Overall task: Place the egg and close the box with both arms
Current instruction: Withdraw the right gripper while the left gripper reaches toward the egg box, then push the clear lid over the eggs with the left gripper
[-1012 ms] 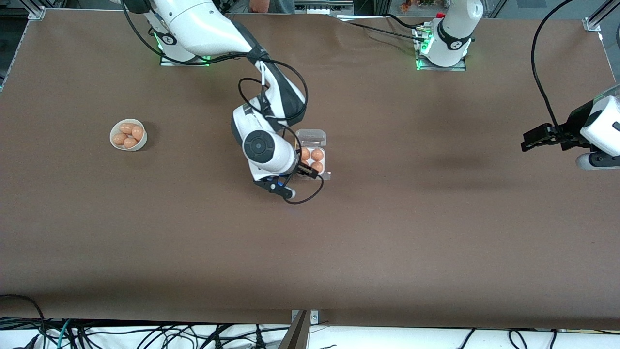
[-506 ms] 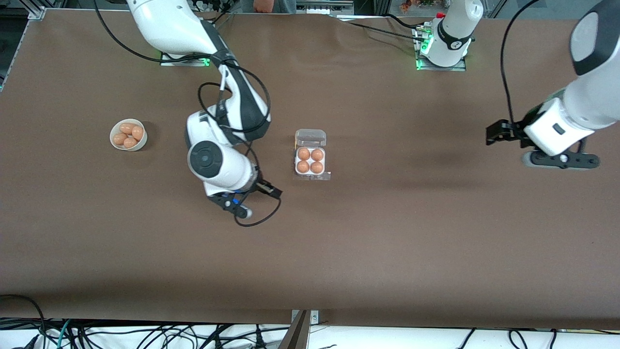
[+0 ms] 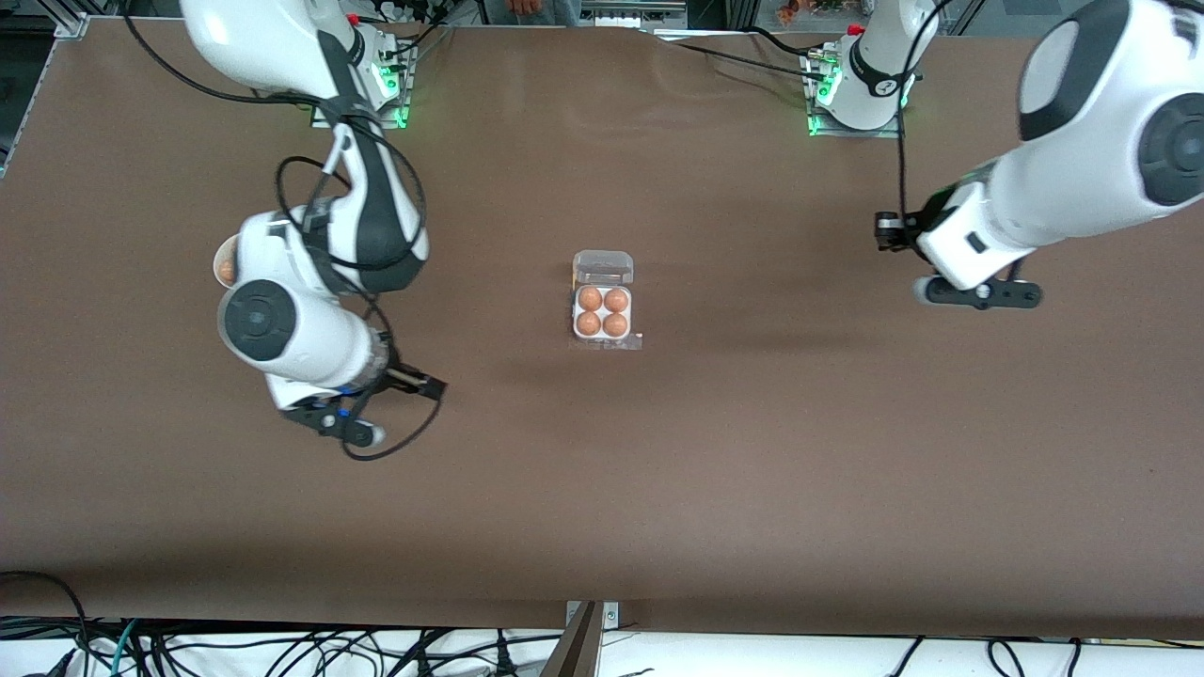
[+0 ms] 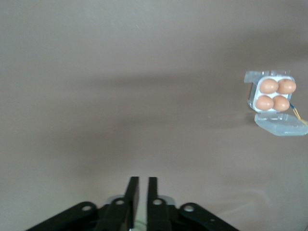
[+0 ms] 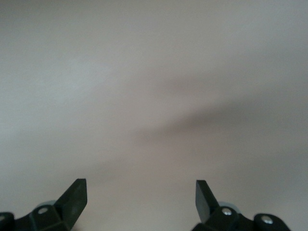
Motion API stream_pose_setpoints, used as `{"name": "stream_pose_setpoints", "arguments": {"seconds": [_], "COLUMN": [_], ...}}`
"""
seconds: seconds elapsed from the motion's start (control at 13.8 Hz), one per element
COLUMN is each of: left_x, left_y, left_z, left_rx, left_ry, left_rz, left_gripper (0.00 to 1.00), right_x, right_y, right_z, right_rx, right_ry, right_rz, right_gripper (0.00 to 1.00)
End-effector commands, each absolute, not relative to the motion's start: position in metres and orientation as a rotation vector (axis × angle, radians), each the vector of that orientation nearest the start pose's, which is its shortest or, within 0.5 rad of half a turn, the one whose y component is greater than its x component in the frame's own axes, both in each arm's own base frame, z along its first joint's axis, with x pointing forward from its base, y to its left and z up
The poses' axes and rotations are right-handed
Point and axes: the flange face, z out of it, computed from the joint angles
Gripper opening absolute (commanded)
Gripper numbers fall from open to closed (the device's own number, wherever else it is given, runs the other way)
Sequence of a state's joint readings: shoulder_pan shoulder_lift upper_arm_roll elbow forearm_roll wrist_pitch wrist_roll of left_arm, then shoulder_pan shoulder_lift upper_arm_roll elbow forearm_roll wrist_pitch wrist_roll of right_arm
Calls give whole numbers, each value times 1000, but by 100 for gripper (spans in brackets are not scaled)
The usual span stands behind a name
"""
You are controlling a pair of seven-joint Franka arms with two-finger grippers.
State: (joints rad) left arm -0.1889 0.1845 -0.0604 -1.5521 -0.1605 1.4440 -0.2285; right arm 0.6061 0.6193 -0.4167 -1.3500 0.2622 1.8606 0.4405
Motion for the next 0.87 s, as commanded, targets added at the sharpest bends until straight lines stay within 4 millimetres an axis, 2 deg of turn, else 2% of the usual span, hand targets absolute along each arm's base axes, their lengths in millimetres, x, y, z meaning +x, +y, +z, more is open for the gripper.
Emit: {"name": "stream_pose_setpoints", "arguments": {"seconds": [0.0,0.07,0.14,0.22,0.36,0.51,0.65,0.8], "left_x": [551,545,540,539,533,525,518,507], "left_y": [-216,-234,-253,-262,-289,-314,-337,-362], "left_z": [509,505,496,488,468,443,419,401], "left_rx": [-3159,-3149,-3154,-3160,-3159,-3140,-3132,-3108], "left_ry": [43,37,26,-14,-22,-11,-22,-18], "left_rz": [592,608,655,703,796,896,1009,1059], "left_gripper": [5,5,5,5,4,4,4,4], "right_x": [658,650,640,629,608,585,565,555], "right_y": [143,115,98,84,49,36,29,20], "right_z": [432,445,464,486,531,561,578,596], "right_rx": [-3129,-3144,-3184,-3222,-3208,-3208,-3198,-3127], "right_ry": [153,82,23,9,89,132,164,214], "right_rz": [69,56,17,-32,-103,-39,48,28], "right_gripper": [100,100,100,100,100,100,100,100]}}
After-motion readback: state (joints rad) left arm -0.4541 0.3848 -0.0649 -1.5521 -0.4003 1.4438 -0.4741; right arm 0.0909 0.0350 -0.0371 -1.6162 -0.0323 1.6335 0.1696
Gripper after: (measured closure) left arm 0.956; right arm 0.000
